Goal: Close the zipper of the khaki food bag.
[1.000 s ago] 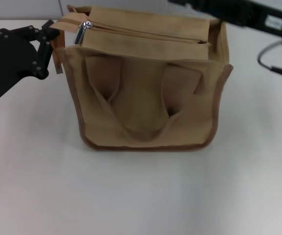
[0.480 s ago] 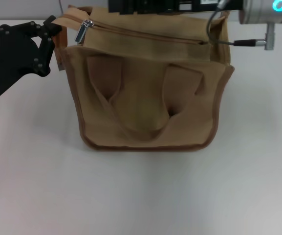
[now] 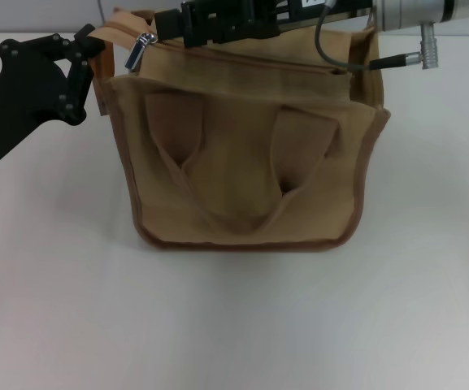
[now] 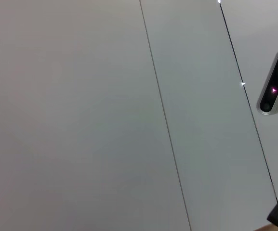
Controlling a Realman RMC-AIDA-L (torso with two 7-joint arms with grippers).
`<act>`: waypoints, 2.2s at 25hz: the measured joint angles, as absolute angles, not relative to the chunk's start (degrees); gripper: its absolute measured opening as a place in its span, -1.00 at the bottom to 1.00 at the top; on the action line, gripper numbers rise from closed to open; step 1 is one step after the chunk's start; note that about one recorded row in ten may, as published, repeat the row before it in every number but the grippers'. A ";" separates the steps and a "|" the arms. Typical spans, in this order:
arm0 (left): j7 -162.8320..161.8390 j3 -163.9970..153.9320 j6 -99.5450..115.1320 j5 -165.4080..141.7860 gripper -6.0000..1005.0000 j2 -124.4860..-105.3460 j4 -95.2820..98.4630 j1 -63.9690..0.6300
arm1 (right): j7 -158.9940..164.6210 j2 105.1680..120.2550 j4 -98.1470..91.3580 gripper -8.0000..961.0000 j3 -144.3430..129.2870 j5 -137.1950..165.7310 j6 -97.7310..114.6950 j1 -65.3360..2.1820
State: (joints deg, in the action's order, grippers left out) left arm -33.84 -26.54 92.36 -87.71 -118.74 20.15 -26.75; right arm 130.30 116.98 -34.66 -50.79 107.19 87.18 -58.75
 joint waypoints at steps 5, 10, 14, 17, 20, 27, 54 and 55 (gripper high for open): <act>-33.84 -26.54 92.28 -87.39 -0.97 -118.74 20.10 -26.88 | 130.46 117.09 -34.42 0.59 -51.23 107.76 87.15 -58.89; -33.84 -26.54 92.28 -87.28 -0.97 -118.74 20.10 -26.90 | 130.49 116.95 -34.41 0.59 -51.32 107.80 87.12 -58.59; -33.84 -26.54 92.26 -87.28 -0.97 -118.74 20.12 -26.90 | 130.71 116.90 -34.42 0.59 -51.33 107.82 87.17 -58.58; -33.84 -26.54 92.22 -87.27 -0.97 -118.74 20.13 -26.95 | 131.23 116.85 -34.45 0.59 -51.33 108.34 87.20 -58.62; -33.84 -26.54 92.20 -87.27 -0.97 -118.74 20.13 -26.99 | 131.92 116.85 -34.44 0.59 -51.33 109.11 87.11 -58.86; -33.77 -26.54 92.19 -87.19 -0.97 -118.74 20.13 -26.99 | 133.91 116.88 -34.37 0.59 -51.33 109.25 86.39 -59.21; -33.75 -26.60 92.86 -86.39 -0.97 -118.83 19.24 -27.92 | 136.32 118.89 -32.58 0.59 -51.50 109.09 84.93 -61.47; -33.75 -26.67 93.24 -86.39 -0.97 -118.83 19.23 -27.90 | 136.32 118.95 -32.38 0.59 -51.50 109.13 84.54 -61.52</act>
